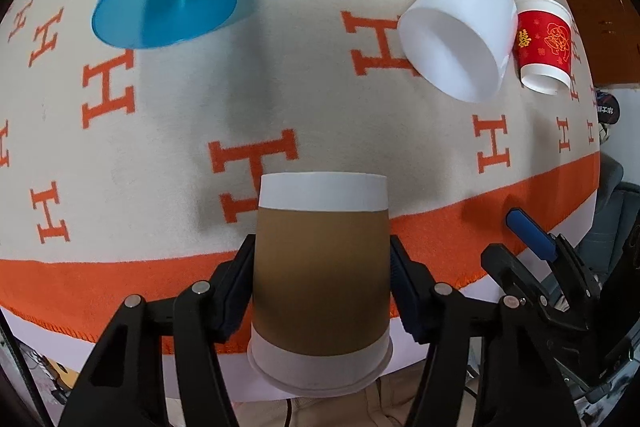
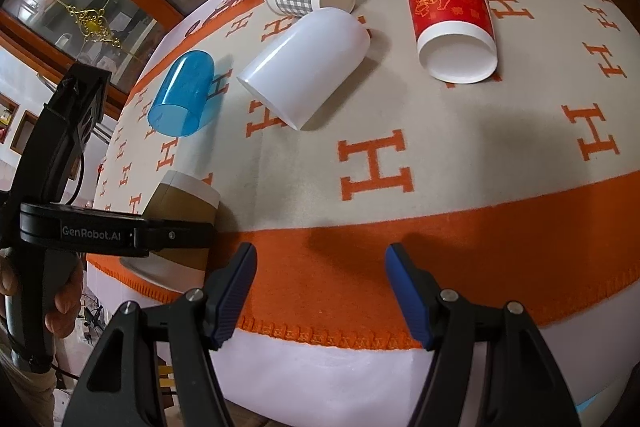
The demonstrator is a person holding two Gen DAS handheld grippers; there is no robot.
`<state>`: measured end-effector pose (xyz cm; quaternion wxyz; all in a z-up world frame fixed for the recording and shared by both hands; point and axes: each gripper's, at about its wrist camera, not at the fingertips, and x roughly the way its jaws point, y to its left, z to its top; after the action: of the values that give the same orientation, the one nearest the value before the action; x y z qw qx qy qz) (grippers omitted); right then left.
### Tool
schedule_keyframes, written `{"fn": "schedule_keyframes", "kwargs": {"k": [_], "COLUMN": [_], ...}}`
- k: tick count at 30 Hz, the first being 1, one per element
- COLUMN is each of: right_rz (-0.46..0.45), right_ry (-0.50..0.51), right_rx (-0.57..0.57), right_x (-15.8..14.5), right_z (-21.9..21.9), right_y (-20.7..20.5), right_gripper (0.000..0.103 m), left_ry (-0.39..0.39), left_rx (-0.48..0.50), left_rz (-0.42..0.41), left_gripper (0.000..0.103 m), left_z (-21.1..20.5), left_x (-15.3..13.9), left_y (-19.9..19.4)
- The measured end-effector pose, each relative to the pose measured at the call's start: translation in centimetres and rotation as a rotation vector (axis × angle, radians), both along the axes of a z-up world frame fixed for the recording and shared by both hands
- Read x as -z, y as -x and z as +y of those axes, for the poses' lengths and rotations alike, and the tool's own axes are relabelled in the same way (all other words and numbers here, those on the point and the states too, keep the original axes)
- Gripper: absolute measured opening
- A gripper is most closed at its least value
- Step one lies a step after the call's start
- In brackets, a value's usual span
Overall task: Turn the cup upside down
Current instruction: 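Grasp the brown-sleeved cup with the left gripper while the right gripper releases it, then rotate the held cup with the left gripper, opening facing down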
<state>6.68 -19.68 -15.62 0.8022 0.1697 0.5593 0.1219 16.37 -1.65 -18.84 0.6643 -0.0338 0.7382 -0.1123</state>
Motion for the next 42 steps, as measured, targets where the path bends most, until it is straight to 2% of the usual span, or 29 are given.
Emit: {"fn": "schedule_keyframes", "kwargs": {"k": [3,7,9,16,23,28,33,37,41,42], "right_rz": [-0.017,-0.045,-0.055,-0.082,-0.112,-0.117,-0.111,-0.1,-0.099,-0.098], "right_ry": [0.004,0.008,0.012,0.03,0.054,0.07,0.087,0.091,0.101,0.1], "right_rx": [-0.002,-0.003,-0.009,-0.033,-0.048,-0.057,-0.056,-0.056,-0.051,-0.049], "right_x": [-0.3,-0.8,-0.9,-1.3,-1.8,-1.9,-1.4,-1.0,-0.8,-0.8], "right_z": [0.1,0.3,0.5,1.5,2.1,2.6,2.8,3.0,3.1,3.1], "right_y": [0.2,0.6,0.7,1.1,1.6,1.7,1.9,2.1,2.4,2.5], "right_gripper": [0.067,0.067,0.067,0.067,0.067,0.067,0.067,0.067,0.067,0.067], "left_ry": [-0.001,0.021,0.029,0.029,0.029,0.026,0.009,-0.004,-0.009,-0.007], "left_rx": [0.007,-0.011,-0.021,-0.075,-0.107,-0.1,-0.082,-0.072,-0.061,-0.057], "left_rz": [-0.04,-0.148,-0.231,-0.612,-0.83,-0.878,-0.856,-0.87,-0.861,-0.847], "left_gripper": [0.059,0.059,0.059,0.059,0.058,0.058,0.058,0.058,0.062,0.066], "left_z": [-0.4,0.3,0.4,1.7,1.6,1.1,1.4,1.3,1.1,1.1], "left_x": [-0.8,-2.4,-2.9,-4.1,-3.7,-3.3,-2.4,-2.2,-2.1,-1.9], "left_y": [-0.1,-0.4,-0.4,0.2,2.2,4.3,6.4,7.2,7.4,7.4]}}
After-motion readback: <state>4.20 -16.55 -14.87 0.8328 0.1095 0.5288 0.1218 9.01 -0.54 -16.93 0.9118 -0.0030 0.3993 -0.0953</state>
